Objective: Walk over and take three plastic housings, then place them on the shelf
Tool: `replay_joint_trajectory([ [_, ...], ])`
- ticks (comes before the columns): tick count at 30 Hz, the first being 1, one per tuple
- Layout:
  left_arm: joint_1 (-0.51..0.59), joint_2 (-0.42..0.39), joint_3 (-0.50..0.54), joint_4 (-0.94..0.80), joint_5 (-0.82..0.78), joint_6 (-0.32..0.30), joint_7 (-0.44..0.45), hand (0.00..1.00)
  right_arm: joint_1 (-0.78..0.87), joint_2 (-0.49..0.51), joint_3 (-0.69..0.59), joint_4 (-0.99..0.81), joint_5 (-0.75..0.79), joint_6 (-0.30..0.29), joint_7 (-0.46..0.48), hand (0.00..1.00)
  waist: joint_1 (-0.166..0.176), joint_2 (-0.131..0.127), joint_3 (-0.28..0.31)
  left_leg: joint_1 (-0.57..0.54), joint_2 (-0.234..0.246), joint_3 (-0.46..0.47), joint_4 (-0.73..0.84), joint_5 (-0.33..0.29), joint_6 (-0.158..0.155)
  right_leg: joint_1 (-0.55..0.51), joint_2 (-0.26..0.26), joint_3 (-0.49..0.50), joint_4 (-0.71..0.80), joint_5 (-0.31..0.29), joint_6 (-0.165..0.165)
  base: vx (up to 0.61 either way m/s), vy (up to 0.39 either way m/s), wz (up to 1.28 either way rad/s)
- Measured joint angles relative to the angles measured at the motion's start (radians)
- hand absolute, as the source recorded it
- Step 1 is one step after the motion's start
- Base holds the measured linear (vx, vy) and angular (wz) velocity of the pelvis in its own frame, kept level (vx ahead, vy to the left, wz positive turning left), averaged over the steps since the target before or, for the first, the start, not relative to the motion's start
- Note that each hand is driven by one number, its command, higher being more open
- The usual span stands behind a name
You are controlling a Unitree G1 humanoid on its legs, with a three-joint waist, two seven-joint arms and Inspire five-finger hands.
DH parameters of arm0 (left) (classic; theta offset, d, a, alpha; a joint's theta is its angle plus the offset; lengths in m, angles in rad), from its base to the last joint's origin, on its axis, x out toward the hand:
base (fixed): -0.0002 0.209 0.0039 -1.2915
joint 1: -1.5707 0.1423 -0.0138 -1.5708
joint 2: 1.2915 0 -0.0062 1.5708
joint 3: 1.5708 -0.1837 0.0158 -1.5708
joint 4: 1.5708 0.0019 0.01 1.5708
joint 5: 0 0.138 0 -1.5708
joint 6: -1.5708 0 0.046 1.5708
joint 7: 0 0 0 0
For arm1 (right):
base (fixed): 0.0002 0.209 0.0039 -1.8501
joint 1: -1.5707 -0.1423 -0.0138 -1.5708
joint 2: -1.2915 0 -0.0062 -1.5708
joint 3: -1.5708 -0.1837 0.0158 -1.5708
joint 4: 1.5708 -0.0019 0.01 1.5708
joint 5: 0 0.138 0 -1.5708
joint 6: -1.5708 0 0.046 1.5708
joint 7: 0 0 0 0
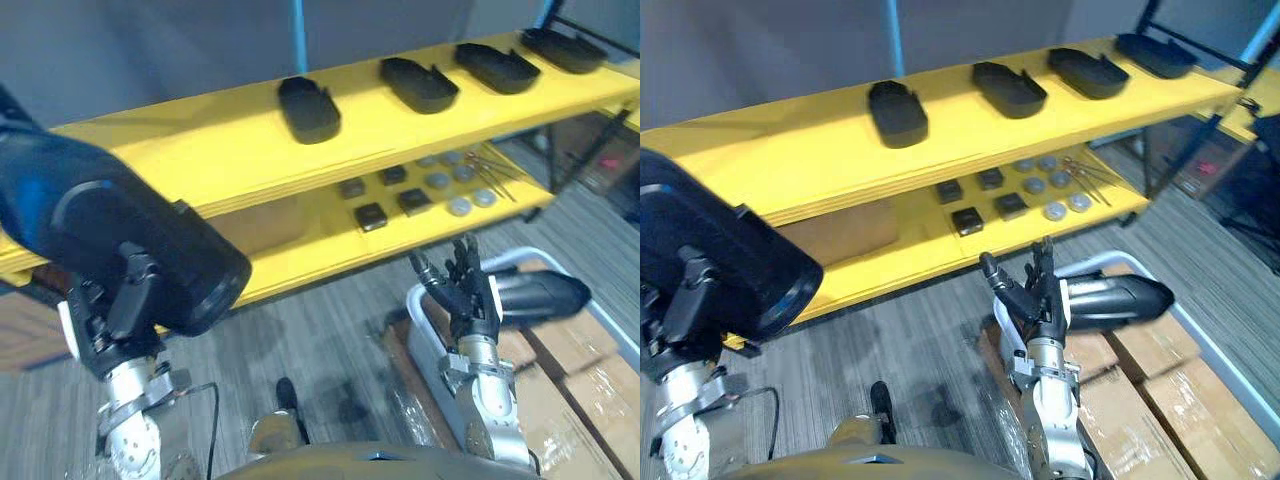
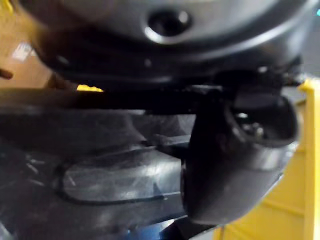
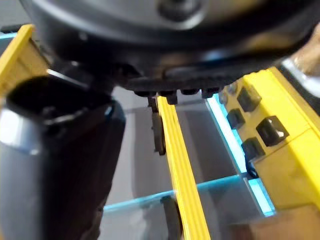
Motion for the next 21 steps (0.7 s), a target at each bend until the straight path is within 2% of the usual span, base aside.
replay_joint_trajectory([
  [5,0.006,0.001,-0.029,-0.001,0.001,0.0,-0.065,0.0,-0.011,0.016,0.009,0.002,0.009,0.0,0.003,1.0,0.013,-0.021,0.04,0.031,-0.022,0.052,-0.008,-0.005,0.015,-0.017,-0.047,0.061,0.022,-0.012,0.0,-0.06,0.109,-0.22],
  [6,-0.003,0.005,-0.043,-0.002,0.012,0.0,-0.082,0.0,-0.016,0.032,0.007,0.004,0.014,0.0,0.004,1.0,0.009,-0.031,0.059,0.002,-0.017,0.06,0.046,-0.032,0.021,-0.039,-0.07,0.081,0.052,-0.024,0.016,-0.05,0.066,-0.22],
  [9,-0.029,0.013,-0.058,-0.002,0.025,0.005,-0.105,0.0,-0.025,0.038,0.006,0.037,0.038,0.001,0.003,1.0,0.001,-0.039,0.075,-0.067,0.008,0.056,0.21,-0.112,0.032,-0.051,-0.091,0.092,0.079,-0.029,0.025,-0.04,0.067,-0.07],
  [11,-0.072,0.023,-0.058,-0.002,0.04,0.006,-0.127,0.0,-0.037,0.043,-0.012,0.065,0.037,0.001,-0.006,1.0,0.01,-0.051,0.085,-0.096,-0.005,0.054,0.315,-0.188,0.04,-0.045,-0.144,0.084,0.124,-0.047,0.035,0.01,0.131,0.06],
  [12,-0.085,0.026,-0.056,-0.002,0.054,0.006,-0.13,0.0,-0.041,0.045,-0.018,0.066,0.037,0.001,-0.01,1.0,0.015,-0.057,0.09,-0.099,-0.017,0.054,0.33,-0.207,0.04,-0.046,-0.164,0.083,0.142,-0.057,0.023,0.09,0.196,0.18],
  [13,-0.108,0.036,-0.057,-0.002,0.068,0.009,-0.141,0.0,-0.047,0.045,-0.028,0.066,0.035,0.001,-0.019,1.0,0.017,-0.068,0.097,-0.094,-0.047,0.051,0.339,-0.24,0.055,-0.044,-0.201,0.092,0.203,-0.067,-0.061,0.11,0.216,0.5],
  [14,-0.121,0.039,-0.059,-0.001,0.094,0.017,-0.153,0.0,-0.052,0.033,-0.045,0.066,0.031,0.001,-0.02,1.0,-0.002,-0.063,0.102,-0.089,-0.073,0.023,0.337,-0.255,0.074,-0.093,-0.236,0.192,0.331,-0.013,-0.203,0.14,0.278,0.74],
  [15,-0.124,0.044,-0.06,-0.002,0.112,0.017,-0.157,0.0,-0.052,0.032,-0.053,0.065,0.031,0.001,-0.021,1.0,-0.018,-0.057,0.099,-0.084,-0.087,-0.005,0.325,-0.258,0.08,-0.133,-0.238,0.285,0.393,0.045,-0.237,0.14,0.265,1.19],
  [16,-0.142,0.069,-0.063,-0.002,0.16,0.014,-0.154,0.0,-0.054,0.04,-0.079,0.059,0.029,0.001,-0.017,1.0,-0.047,-0.044,0.092,-0.066,-0.108,-0.071,0.275,-0.251,0.09,-0.196,-0.202,0.45,0.493,0.057,-0.182,0.18,0.183,1.54],
  [17,-0.175,0.099,-0.063,0.001,0.191,0.014,-0.145,0.0,-0.05,0.042,-0.089,0.035,0.026,0.0,-0.003,1.0,-0.072,-0.053,0.092,-0.048,-0.132,-0.134,0.213,-0.227,0.113,-0.251,-0.114,0.541,0.533,-0.041,-0.133,0.19,0.14,1.54],
  [18,-0.192,0.108,-0.063,0.004,0.204,0.014,-0.143,0.0,-0.043,0.042,-0.095,0.017,0.024,0.0,0.006,1.0,-0.077,-0.058,0.093,-0.033,-0.143,-0.155,0.178,-0.212,0.117,-0.275,-0.077,0.566,0.536,-0.08,-0.131,0.18,0.062,1.3],
  [20,-0.227,0.121,-0.062,0.026,0.216,0.014,-0.14,0.0,-0.024,0.038,-0.147,-0.052,-0.044,-0.003,0.047,1.0,-0.079,-0.066,0.095,0.032,-0.181,-0.22,0.103,-0.187,0.133,-0.333,0.027,0.583,0.461,-0.158,-0.161,0.3,0.068,0.98],
  [21,-0.23,0.121,-0.063,0.031,0.216,0.014,-0.139,0.0,-0.022,0.032,-0.157,-0.062,-0.051,-0.008,0.059,1.0,-0.08,-0.065,0.095,0.043,-0.185,-0.232,0.098,-0.19,0.135,-0.348,0.046,0.584,0.431,-0.16,-0.165,0.37,0.054,0.8],
])
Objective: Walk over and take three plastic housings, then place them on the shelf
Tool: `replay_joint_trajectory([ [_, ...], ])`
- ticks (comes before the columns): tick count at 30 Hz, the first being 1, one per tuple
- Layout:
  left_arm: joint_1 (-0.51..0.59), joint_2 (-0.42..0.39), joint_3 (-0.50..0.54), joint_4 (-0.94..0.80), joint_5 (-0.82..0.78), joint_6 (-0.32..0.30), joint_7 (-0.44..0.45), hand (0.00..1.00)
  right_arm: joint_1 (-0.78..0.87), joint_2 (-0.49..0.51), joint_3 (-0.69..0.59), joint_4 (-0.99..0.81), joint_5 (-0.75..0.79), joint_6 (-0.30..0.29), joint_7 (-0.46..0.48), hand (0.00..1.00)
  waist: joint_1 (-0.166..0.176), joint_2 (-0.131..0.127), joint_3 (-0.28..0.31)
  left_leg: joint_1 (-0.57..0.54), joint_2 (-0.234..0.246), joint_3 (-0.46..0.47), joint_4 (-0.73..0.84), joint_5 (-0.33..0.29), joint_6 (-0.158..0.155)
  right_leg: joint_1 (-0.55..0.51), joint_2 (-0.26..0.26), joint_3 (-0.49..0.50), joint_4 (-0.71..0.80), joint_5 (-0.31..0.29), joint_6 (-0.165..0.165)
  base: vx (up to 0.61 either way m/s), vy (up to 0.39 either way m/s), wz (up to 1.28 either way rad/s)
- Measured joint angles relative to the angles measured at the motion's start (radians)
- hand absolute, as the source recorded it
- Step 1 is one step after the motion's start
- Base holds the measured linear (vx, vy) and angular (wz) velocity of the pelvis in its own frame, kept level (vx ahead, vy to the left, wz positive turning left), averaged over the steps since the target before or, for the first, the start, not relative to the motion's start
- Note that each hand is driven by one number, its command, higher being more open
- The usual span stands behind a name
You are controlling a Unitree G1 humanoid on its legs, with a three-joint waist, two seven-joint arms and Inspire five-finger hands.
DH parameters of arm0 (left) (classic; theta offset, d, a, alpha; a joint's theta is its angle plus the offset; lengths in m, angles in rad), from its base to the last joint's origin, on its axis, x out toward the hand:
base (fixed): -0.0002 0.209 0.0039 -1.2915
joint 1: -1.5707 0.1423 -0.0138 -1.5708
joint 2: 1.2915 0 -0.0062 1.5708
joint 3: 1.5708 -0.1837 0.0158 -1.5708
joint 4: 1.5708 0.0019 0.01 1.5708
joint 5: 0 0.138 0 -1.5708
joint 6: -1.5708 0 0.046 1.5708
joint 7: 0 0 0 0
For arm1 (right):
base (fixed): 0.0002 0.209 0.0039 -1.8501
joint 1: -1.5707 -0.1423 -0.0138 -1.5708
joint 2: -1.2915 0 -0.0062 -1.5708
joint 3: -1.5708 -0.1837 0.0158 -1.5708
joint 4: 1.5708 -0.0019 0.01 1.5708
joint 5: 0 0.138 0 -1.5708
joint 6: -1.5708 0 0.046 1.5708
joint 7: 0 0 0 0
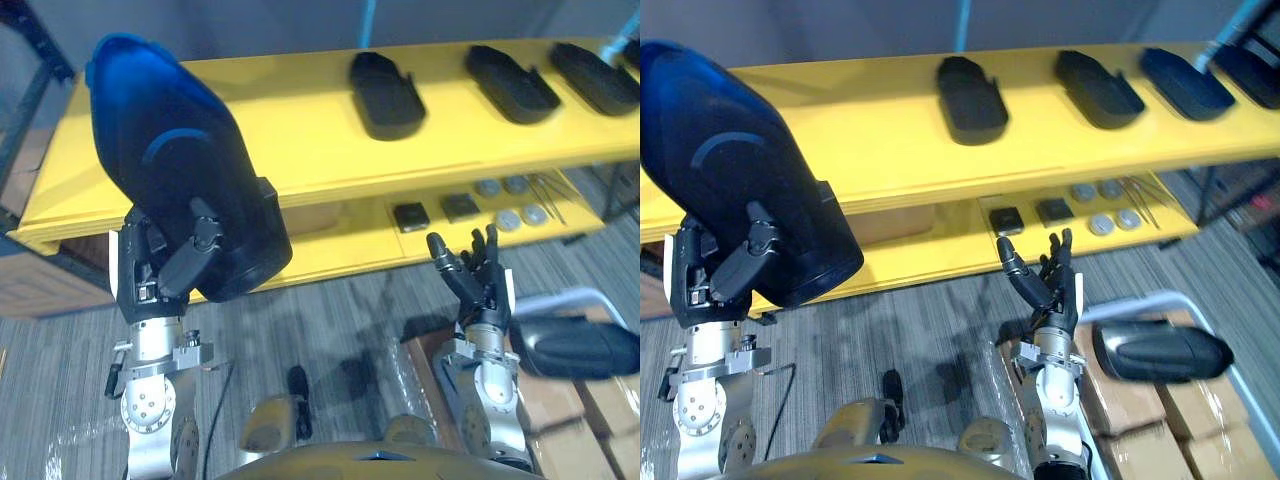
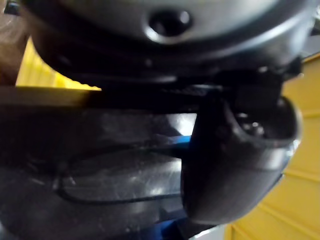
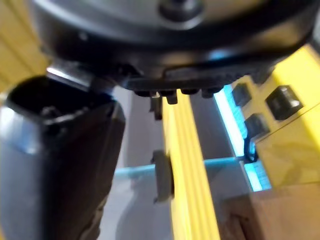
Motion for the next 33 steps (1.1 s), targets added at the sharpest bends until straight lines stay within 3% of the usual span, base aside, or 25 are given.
replay_joint_trajectory([
  [2,-0.004,0.004,0.001,0.003,0.001,0.0,0.003,0.0,-0.006,-0.018,-0.034,-0.006,0.003,-0.029,0.038,1.0,-0.006,0.002,0.001,0.024,0.0,-0.045,-0.003,-0.003,-0.009,-0.062,0.053,0.014,-0.096,0.002,0.0,0.3,0.017,0.72],
  [4,-0.008,0.021,0.0,0.018,0.001,0.0,0.004,0.0,-0.005,-0.037,-0.062,-0.009,0.011,-0.039,0.053,1.0,-0.015,0.0,-0.001,0.034,0.002,-0.078,0.01,-0.01,-0.019,-0.096,0.074,0.056,-0.167,0.024,0.025,0.33,-0.018,0.73],
  [5,-0.008,0.033,-0.001,0.032,0.001,0.0,0.002,0.0,-0.004,-0.041,-0.08,-0.012,0.012,-0.044,0.054,1.0,-0.014,-0.007,-0.004,0.048,-0.002,-0.093,0.011,-0.018,-0.029,-0.102,0.078,0.068,-0.214,0.076,0.037,0.28,-0.058,0.56],
  [6,-0.001,0.045,0.0,0.04,0.0,0.004,0.001,0.0,-0.004,-0.041,-0.085,-0.026,0.015,-0.044,0.051,1.0,-0.011,-0.024,-0.011,0.064,-0.013,-0.103,0.013,-0.035,-0.043,-0.1,0.074,0.077,-0.259,0.192,0.027,0.28,-0.076,0.45],
  [7,0.003,0.051,0.002,0.04,0.0,0.006,0.0,0.0,-0.004,-0.039,-0.084,-0.036,0.015,-0.044,0.05,1.0,-0.01,-0.038,-0.017,0.07,-0.022,-0.106,0.015,-0.046,-0.047,-0.1,0.068,0.079,-0.273,0.266,0.03,0.33,-0.147,0.2],
  [8,0.008,0.044,0.004,0.042,0.0,0.017,-0.001,0.0,-0.019,-0.05,-0.083,-0.045,0.01,-0.05,0.042,1.0,-0.002,-0.04,-0.022,0.074,-0.016,-0.105,0.05,-0.088,-0.062,-0.066,0.069,0.07,-0.308,0.266,0.029,0.26,-0.126,-0.02],
  [12,0.007,0.035,0.0,0.041,-0.006,0.018,-0.022,0.0,-0.058,-0.052,-0.09,-0.047,-0.001,-0.055,-0.04,1.0,0.014,-0.03,-0.027,0.061,0.015,-0.088,0.124,-0.159,-0.079,0.008,0.115,0.079,-0.442,0.27,0.033,0.16,-0.072,-0.22],
  [15,0.008,0.032,0.001,0.041,-0.006,0.019,-0.044,0.0,-0.053,-0.052,-0.146,-0.047,-0.075,-0.071,-0.158,1.0,0.007,-0.002,-0.029,0.045,0.036,-0.077,0.177,-0.199,-0.083,0.033,0.139,0.085,-0.484,0.28,0.029,0.08,-0.013,-0.13],
  [16,0.008,0.028,0.003,0.041,-0.011,0.018,-0.045,0.0,-0.048,-0.052,-0.182,-0.056,-0.12,-0.077,-0.216,1.0,0.0,0.019,-0.027,0.034,0.049,-0.073,0.216,-0.222,-0.09,0.04,0.152,0.085,-0.486,0.275,0.025,0.05,0.009,-0.14],
  [20,0.012,0.008,0.014,0.043,-0.042,0.016,-0.035,0.0,-0.026,-0.066,-0.27,-0.127,-0.233,-0.124,-0.362,1.0,-0.012,0.064,-0.002,-0.028,0.084,-0.021,0.489,-0.239,-0.142,0.093,0.157,0.131,-0.488,0.263,0.025,0.04,0.048,-0.32],
  [21,0.009,0.007,0.018,0.043,-0.044,0.011,-0.032,0.0,-0.018,-0.078,-0.3,-0.146,-0.23,-0.145,-0.364,1.0,-0.013,0.051,0.0,-0.044,0.091,0.012,0.536,-0.235,-0.137,0.102,0.13,0.154,-0.49,0.266,0.028,0.03,0.094,-0.54],
  [22,0.008,0.01,0.018,0.042,-0.044,0.005,-0.031,0.0,-0.009,-0.079,-0.319,-0.163,-0.229,-0.153,-0.36,1.0,-0.015,0.047,-0.004,-0.038,0.104,0.028,0.51,-0.252,-0.112,0.1,0.118,0.163,-0.489,0.266,0.028,-0.01,0.071,-0.41],
  [24,-0.004,0.011,0.022,0.037,-0.041,-0.01,-0.039,0.0,0.044,-0.079,-0.396,-0.24,-0.166,-0.185,-0.292,1.0,-0.071,0.066,-0.021,-0.016,0.22,0.082,0.355,-0.249,-0.11,0.087,0.077,0.175,-0.489,0.262,0.038,0.0,0.114,-0.1],
  [25,-0.009,0.012,0.022,0.037,-0.038,-0.007,-0.043,0.0,0.056,-0.079,-0.405,-0.242,-0.146,-0.186,-0.278,1.0,-0.08,0.07,-0.025,-0.003,0.237,0.096,0.32,-0.237,-0.119,0.081,0.066,0.18,-0.487,0.263,0.045,0.01,0.197,-0.1],
  [27,-0.028,0.013,0.022,0.037,-0.034,0.009,-0.074,0.0,0.1,-0.081,-0.446,-0.234,-0.088,-0.154,-0.209,1.0,-0.113,0.087,-0.04,0.055,0.262,0.122,0.197,-0.149,-0.123,0.052,0.017,0.195,-0.463,0.254,0.092,0.0,0.27,-0.11],
  [28,-0.037,0.013,0.021,0.037,-0.036,0.02,-0.086,0.0,0.116,-0.084,-0.455,-0.229,-0.078,-0.146,-0.202,1.0,-0.122,0.101,-0.049,0.066,0.261,0.132,0.166,-0.111,-0.119,0.04,0.007,0.196,-0.454,0.251,0.105,0.0,0.383,0.06],
  [29,-0.058,0.024,0.022,0.038,-0.04,0.041,-0.105,0.0,0.129,-0.079,-0.467,-0.19,-0.076,-0.132,-0.191,1.0,-0.134,0.118,-0.064,0.086,0.237,0.147,0.105,-0.095,-0.229,0.019,-0.016,0.2,-0.443,0.251,0.136,0.0,0.418,0.09],
  [30,-0.079,0.058,0.026,0.039,-0.044,0.08,-0.113,0.0,0.132,-0.058,-0.46,-0.124,-0.077,-0.098,-0.17,1.0,-0.137,0.098,-0.07,0.1,0.191,0.156,0.075,-0.087,-0.226,0.023,-0.064,0.204,-0.452,0.261,0.139,0.0,0.408,0.03],
  [33,-0.084,0.132,0.042,0.042,-0.048,0.153,-0.122,0.0,0.144,-0.017,-0.409,0.011,-0.078,-0.021,-0.1,1.0,-0.143,0.055,-0.083,0.111,0.14,0.167,0.056,-0.085,-0.211,0.045,-0.109,0.196,-0.496,0.307,0.16,-0.01,0.254,0.02],
])
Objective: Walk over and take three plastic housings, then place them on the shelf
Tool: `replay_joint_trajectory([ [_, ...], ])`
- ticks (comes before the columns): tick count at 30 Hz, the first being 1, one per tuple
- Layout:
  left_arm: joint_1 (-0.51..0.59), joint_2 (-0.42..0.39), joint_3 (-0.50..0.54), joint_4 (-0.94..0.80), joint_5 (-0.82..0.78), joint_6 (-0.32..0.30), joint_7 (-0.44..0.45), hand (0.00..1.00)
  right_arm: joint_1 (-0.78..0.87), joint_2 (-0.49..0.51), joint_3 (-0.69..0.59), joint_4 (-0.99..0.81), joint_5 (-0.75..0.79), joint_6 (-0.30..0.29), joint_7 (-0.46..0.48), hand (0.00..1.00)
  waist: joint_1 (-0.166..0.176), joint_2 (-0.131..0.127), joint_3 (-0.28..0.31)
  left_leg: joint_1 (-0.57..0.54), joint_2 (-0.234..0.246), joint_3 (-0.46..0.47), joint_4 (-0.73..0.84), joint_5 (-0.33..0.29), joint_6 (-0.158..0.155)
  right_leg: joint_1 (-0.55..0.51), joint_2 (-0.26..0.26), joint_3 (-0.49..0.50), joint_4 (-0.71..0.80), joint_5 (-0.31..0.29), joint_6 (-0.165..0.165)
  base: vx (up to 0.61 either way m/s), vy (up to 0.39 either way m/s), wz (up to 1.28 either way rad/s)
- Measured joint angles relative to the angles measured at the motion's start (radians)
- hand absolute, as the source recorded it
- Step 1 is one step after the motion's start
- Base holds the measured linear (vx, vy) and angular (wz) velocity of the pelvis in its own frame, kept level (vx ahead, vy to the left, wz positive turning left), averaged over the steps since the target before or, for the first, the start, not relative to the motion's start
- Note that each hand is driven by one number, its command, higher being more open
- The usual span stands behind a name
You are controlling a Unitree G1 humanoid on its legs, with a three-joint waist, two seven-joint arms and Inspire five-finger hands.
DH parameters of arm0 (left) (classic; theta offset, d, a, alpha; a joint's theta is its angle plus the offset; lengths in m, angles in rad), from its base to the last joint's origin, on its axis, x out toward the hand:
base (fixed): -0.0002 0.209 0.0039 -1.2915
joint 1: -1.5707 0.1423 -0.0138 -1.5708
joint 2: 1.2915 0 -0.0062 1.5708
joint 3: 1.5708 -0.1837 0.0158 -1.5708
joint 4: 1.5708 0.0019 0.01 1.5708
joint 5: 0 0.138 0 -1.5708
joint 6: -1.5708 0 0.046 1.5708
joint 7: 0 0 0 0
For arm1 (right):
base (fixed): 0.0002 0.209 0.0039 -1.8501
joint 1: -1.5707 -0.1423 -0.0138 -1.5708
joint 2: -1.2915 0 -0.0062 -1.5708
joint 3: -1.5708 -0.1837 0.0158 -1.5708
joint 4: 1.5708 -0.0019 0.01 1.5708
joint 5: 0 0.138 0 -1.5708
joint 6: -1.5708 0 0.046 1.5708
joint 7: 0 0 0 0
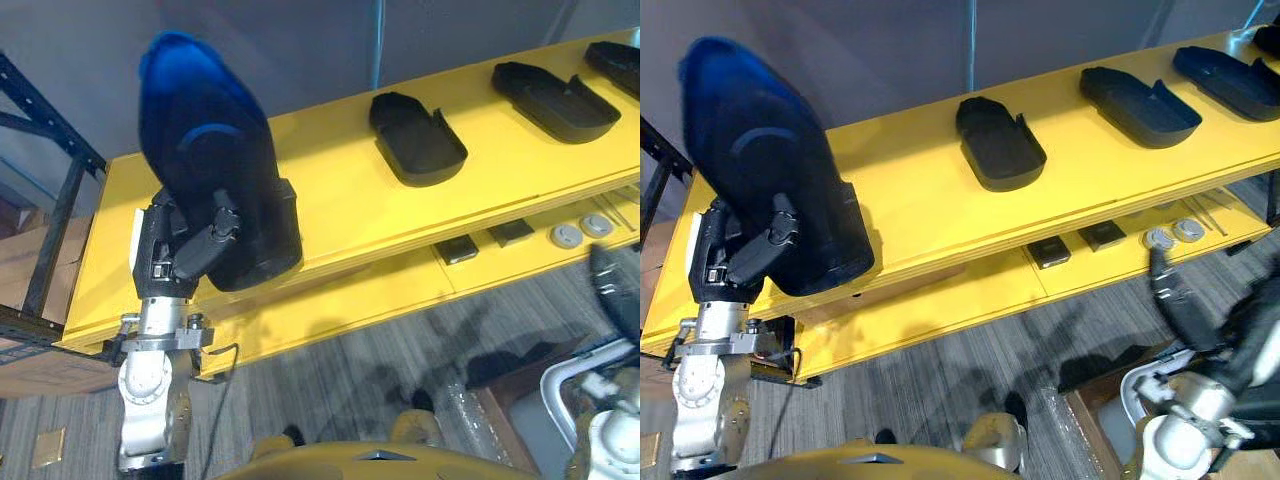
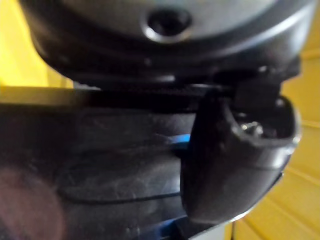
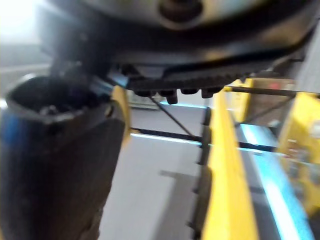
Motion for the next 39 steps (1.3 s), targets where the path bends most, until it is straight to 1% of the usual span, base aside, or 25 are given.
replay_joint_trajectory([
  [1,-0.001,0.018,0.008,0.0,-0.014,0.052,0.0,0.0,0.01,0.016,0.028,0.053,-0.004,0.045,0.033,1.0,0.002,-0.009,-0.006,0.005,-0.006,0.008,-0.008,0.0,0.002,0.009,-0.004,-0.018,-0.009,0.01,0.002,0.0,0.09,0.0],
  [2,-0.003,0.029,0.015,0.004,-0.048,0.104,0.008,0.0,0.017,0.02,0.061,0.109,-0.029,0.086,0.058,1.0,0.002,-0.011,-0.008,0.011,-0.006,0.008,-0.011,0.0,0.003,0.013,-0.003,-0.039,-0.008,0.013,0.004,0.0,0.0,0.0],
  [3,-0.007,0.03,0.018,0.008,-0.066,0.133,0.011,0.0,0.017,0.02,0.076,0.141,-0.051,0.103,0.069,1.0,0.001,-0.01,-0.008,0.011,-0.005,0.008,-0.013,0.0,0.002,0.016,-0.002,-0.041,-0.008,0.014,0.005,-0.02,-0.014,0.05],
  [5,-0.059,0.03,0.014,0.068,-0.111,0.222,0.03,0.0,0.018,0.019,0.114,0.27,-0.108,0.136,0.094,1.0,-0.003,0.014,-0.012,0.011,0.004,0.006,-0.032,0.003,-0.006,0.019,0.005,-0.061,-0.008,0.014,0.007,-0.02,-0.046,0.11],
  [6,-0.078,0.031,0.012,0.09,-0.126,0.242,0.037,0.0,0.015,0.019,0.122,0.301,-0.118,0.144,0.101,1.0,-0.005,0.02,-0.013,0.011,0.009,0.009,-0.035,0.004,-0.009,0.019,0.008,-0.064,-0.009,0.014,0.007,0.0,-0.056,0.09],
  [7,-0.121,0.036,0.002,0.14,-0.159,0.278,0.052,0.0,0.014,0.019,0.142,0.36,-0.12,0.157,0.114,1.0,-0.004,0.03,-0.019,0.012,0.019,0.011,-0.044,0.009,-0.017,0.019,0.017,-0.067,-0.01,0.015,0.008,0.01,-0.064,0.05],
  [8,-0.153,0.042,-0.004,0.175,-0.17,0.296,0.06,0.0,0.014,0.019,0.159,0.394,-0.121,0.17,0.124,1.0,-0.004,0.034,-0.021,0.011,0.026,0.013,-0.048,0.013,-0.023,0.019,0.023,-0.072,-0.011,0.015,0.008,0.0,-0.076,0.01],
  [9,-0.193,0.05,-0.01,0.224,-0.191,0.307,0.064,0.0,0.014,0.018,0.183,0.431,-0.12,0.179,0.131,1.0,-0.005,0.036,-0.023,0.016,0.033,0.018,-0.067,0.021,-0.032,0.014,0.033,-0.07,-0.013,0.015,0.008,0.0,-0.059,-0.02],
  [11,-0.254,0.077,-0.022,0.285,-0.26,0.335,0.065,0.0,0.015,0.015,0.211,0.458,-0.12,0.196,0.146,1.0,-0.01,0.035,-0.023,0.019,0.032,0.019,-0.099,0.043,-0.035,0.004,0.041,-0.069,-0.014,0.015,0.007,-0.01,-0.038,-0.02],
  [13,-0.316,0.118,-0.04,0.351,-0.289,0.347,0.067,0.0,0.013,0.006,0.23,0.489,-0.12,0.215,0.165,1.0,-0.012,0.029,-0.022,0.021,0.031,0.023,-0.129,0.066,-0.037,-0.01,0.049,-0.063,-0.014,0.016,0.007,0.0,0.0,0.0],
  [15,-0.405,0.154,-0.043,0.446,-0.338,0.369,0.073,0.0,0.008,-0.02,0.266,0.52,-0.12,0.232,0.185,1.0,-0.026,0.02,-0.018,0.025,0.03,0.027,-0.156,0.09,-0.036,-0.022,0.054,-0.06,-0.013,0.017,0.007,0.0,0.0,0.0],
  [16,-0.427,0.162,-0.043,0.47,-0.354,0.37,0.077,0.0,0.005,-0.028,0.275,0.527,-0.12,0.232,0.189,1.0,-0.028,0.017,-0.016,0.025,0.03,0.028,-0.159,0.094,-0.036,-0.026,0.054,-0.059,-0.013,0.018,0.006,0.0,-0.002,-0.06],
  [18,-0.517,0.192,-0.043,0.554,-0.363,0.372,0.097,0.0,-0.016,-0.04,0.303,0.551,-0.118,0.237,0.204,1.0,-0.034,0.002,-0.001,0.017,0.029,0.04,-0.166,0.103,-0.035,-0.052,0.057,-0.037,-0.006,0.019,0.005,-0.02,0.007,-0.15],
  [19,-0.54,0.2,-0.042,0.569,-0.365,0.372,0.104,0.0,-0.023,-0.041,0.311,0.554,-0.117,0.239,0.205,1.0,-0.034,-0.003,0.008,0.015,0.029,0.045,-0.167,0.104,-0.036,-0.059,0.059,-0.031,-0.006,0.022,0.003,-0.04,0.004,-0.21],
  [20,-0.585,0.208,-0.042,0.6,-0.374,0.372,0.119,0.0,-0.034,-0.044,0.329,0.553,-0.116,0.245,0.21,1.0,-0.035,-0.01,0.03,0.013,0.029,0.052,-0.167,0.105,-0.035,-0.067,0.06,-0.023,-0.006,0.025,0.003,-0.04,0.001,-0.16],
  [21,-0.604,0.21,-0.042,0.612,-0.387,0.372,0.125,0.0,-0.038,-0.047,0.336,0.553,-0.115,0.252,0.215,1.0,-0.036,-0.013,0.038,0.009,0.029,0.056,-0.166,0.106,-0.035,-0.073,0.06,-0.018,-0.005,0.026,0.002,-0.05,-0.003,-0.13],
  [22,-0.636,0.21,-0.042,0.632,-0.392,0.372,0.141,0.0,-0.043,-0.051,0.351,0.554,-0.115,0.271,0.221,1.0,-0.038,-0.016,0.046,-0.006,0.029,0.058,-0.165,0.108,-0.034,-0.09,0.061,-0.013,-0.004,0.027,0.002,-0.02,-0.007,-0.05],
  [24,-0.675,0.212,-0.041,0.655,-0.395,0.372,0.156,0.0,-0.044,-0.051,0.367,0.556,-0.107,0.293,0.222,1.0,-0.049,-0.016,0.068,-0.016,0.03,0.059,-0.164,0.11,-0.034,-0.102,0.063,-0.01,-0.001,0.027,0.002,0.01,-0.005,-0.03],
  [25,-0.698,0.228,-0.04,0.663,-0.393,0.369,0.163,0.0,-0.049,-0.051,0.375,0.573,-0.105,0.314,0.224,1.0,-0.057,-0.013,0.091,-0.017,0.032,0.064,-0.163,0.11,-0.034,-0.111,0.066,-0.002,0.009,0.026,0.0,0.02,-0.005,-0.06],
  [30,-0.768,0.241,-0.037,0.691,-0.383,0.374,0.157,0.0,-0.047,-0.051,0.408,0.594,-0.102,0.353,0.236,1.0,-0.058,-0.009,0.132,-0.019,0.036,0.079,-0.154,0.106,-0.038,-0.121,0.069,0.011,0.016,0.023,-0.003,0.0,-0.001,-0.07],
  [34,-0.803,0.244,-0.035,0.696,-0.381,0.414,0.151,0.0,-0.05,-0.05,0.43,0.593,-0.071,0.353,0.237,1.0,-0.055,-0.009,0.147,-0.019,0.048,0.089,-0.149,0.102,-0.041,-0.13,0.078,0.018,0.032,0.015,-0.013,-0.01,-0.006,-0.06],
  [35,-0.82,0.249,-0.037,0.705,-0.363,0.436,0.145,0.0,-0.052,-0.051,0.436,0.593,-0.062,0.353,0.234,1.0,-0.053,-0.009,0.148,-0.019,0.052,0.089,-0.148,0.102,-0.041,-0.13,0.082,0.018,0.033,0.013,-0.016,0.0,0.0,0.0],
  [38,-0.843,0.259,-0.04,0.719,-0.327,0.467,0.132,0.0,-0.06,-0.053,0.44,0.593,-0.024,0.35,0.224,1.0,-0.05,-0.007,0.154,-0.019,0.055,0.089,-0.148,0.103,-0.042,-0.133,0.084,0.018,0.039,0.011,-0.016,0.0,0.0,0.0],
  [39,-0.866,0.26,-0.041,0.733,-0.302,0.482,0.129,0.0,-0.064,-0.053,0.441,0.593,-0.017,0.35,0.217,1.0,-0.043,-0.005,0.163,-0.019,0.055,0.089,-0.149,0.103,-0.042,-0.136,0.084,0.019,0.044,0.009,-0.016,0.0,0.0,0.0],
])
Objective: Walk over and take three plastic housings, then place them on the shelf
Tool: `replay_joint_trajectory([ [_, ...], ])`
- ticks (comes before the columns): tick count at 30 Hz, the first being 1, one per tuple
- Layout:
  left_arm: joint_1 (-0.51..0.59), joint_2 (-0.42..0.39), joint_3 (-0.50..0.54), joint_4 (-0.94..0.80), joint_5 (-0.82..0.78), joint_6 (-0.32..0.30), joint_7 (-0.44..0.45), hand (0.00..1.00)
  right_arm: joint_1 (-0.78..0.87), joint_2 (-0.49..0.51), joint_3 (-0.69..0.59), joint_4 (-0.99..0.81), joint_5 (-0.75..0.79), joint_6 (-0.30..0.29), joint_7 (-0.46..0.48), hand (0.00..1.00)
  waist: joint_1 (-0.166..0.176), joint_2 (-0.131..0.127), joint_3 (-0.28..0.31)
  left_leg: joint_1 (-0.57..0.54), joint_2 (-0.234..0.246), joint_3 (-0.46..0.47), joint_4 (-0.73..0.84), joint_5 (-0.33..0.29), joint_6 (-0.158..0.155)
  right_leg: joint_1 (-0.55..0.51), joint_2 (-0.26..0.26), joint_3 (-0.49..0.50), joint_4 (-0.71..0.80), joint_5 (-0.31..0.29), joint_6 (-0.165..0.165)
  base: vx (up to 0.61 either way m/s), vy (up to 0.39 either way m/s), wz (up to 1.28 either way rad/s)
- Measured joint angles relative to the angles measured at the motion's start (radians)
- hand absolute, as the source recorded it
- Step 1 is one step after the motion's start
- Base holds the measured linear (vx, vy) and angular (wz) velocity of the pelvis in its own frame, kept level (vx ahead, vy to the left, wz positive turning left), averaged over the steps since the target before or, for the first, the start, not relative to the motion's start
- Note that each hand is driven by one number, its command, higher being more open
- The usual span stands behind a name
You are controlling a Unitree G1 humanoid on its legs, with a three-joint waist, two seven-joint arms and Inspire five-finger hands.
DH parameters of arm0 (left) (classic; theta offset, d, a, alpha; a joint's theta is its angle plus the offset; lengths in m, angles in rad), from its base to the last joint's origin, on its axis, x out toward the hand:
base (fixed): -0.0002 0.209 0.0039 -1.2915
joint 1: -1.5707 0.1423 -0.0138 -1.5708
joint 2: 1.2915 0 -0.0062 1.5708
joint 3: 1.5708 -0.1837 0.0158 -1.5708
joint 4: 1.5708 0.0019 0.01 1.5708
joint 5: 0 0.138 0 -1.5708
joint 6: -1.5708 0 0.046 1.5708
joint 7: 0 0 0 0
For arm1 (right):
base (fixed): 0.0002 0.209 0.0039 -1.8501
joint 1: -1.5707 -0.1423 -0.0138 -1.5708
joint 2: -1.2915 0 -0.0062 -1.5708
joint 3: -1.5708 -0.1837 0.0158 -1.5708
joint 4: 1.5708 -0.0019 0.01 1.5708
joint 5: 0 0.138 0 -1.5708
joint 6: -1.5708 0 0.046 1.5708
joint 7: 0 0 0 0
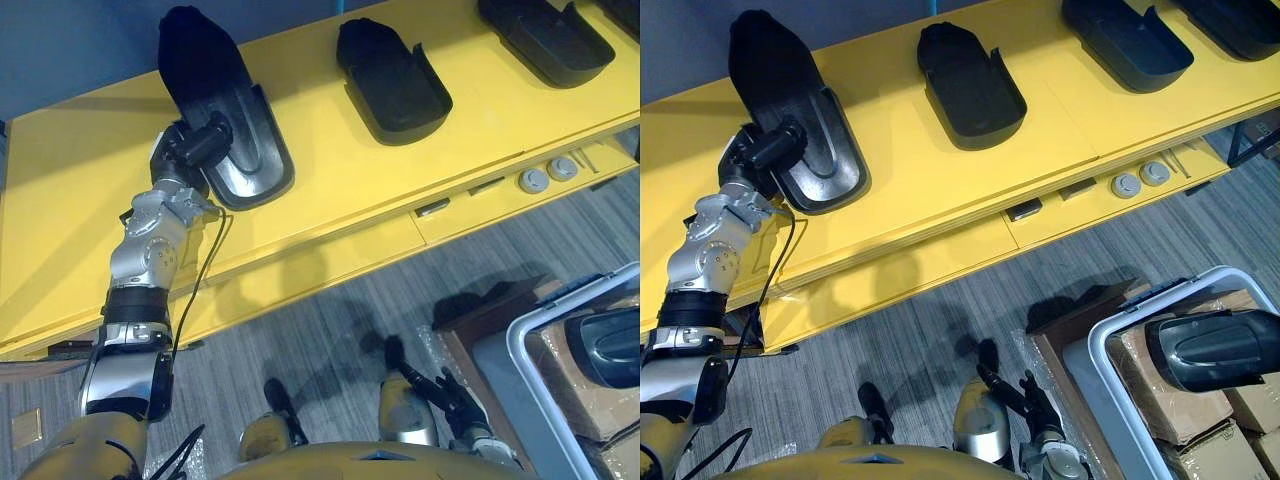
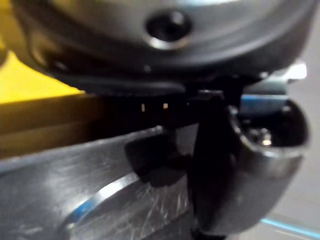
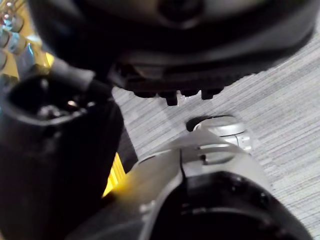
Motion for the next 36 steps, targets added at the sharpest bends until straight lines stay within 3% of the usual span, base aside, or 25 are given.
replay_joint_trajectory([
  [7,-0.076,0.021,-0.001,0.038,0.079,0.087,-0.015,0.0,-0.004,-0.001,0.003,0.019,0.022,-0.006,-0.003,1.0,0.009,0.002,0.009,-0.007,0.001,0.001,0.0,0.004,-0.001,-0.01,0.001,0.001,0.007,-0.001,0.001,0.0,0.0,0.0],
  [8,-0.084,0.033,0.0,0.046,0.081,0.105,-0.021,1.0,-0.004,-0.001,0.003,0.025,0.022,-0.008,-0.003,1.0,0.007,0.002,0.009,-0.006,0.001,0.001,-0.001,0.004,-0.001,-0.009,0.001,0.001,0.007,-0.001,0.001,0.0,0.0,0.0],
  [17,-0.117,0.088,0.003,0.123,0.188,0.131,-0.094,1.0,-0.005,-0.001,-0.004,0.07,0.022,-0.034,-0.003,1.0,-0.023,0.008,0.013,0.005,0.008,0.0,-0.001,0.006,-0.004,0.004,0.007,0.001,0.004,0.001,0.003,0.0,0.0,0.0],
  [25,-0.121,0.088,0.033,0.17,0.189,0.131,-0.094,1.0,-0.011,-0.001,-0.004,0.097,0.021,-0.045,-0.007,1.0,-0.04,0.01,0.013,0.023,0.013,-0.003,0.0,0.012,-0.007,0.021,0.014,-0.004,0.002,0.0,0.002,0.0,0.0,0.0],
  [30,-0.123,0.087,0.039,0.198,0.179,0.132,-0.033,1.0,-0.031,-0.001,0.003,0.141,0.029,-0.059,-0.013,1.0,-0.054,0.015,0.014,0.034,0.014,-0.002,0.0,0.012,-0.007,0.025,0.017,-0.001,0.002,-0.005,-0.008,-0.01,-0.004,-0.04],
  [36,-0.127,0.056,0.07,0.22,0.106,0.115,0.158,1.0,-0.04,-0.001,0.007,0.162,0.034,-0.079,-0.025,1.0,-0.076,0.021,0.012,0.036,0.016,-0.002,0.001,0.013,-0.007,0.025,0.02,-0.002,0.005,-0.005,-0.007,0.0,0.0,0.0],
])
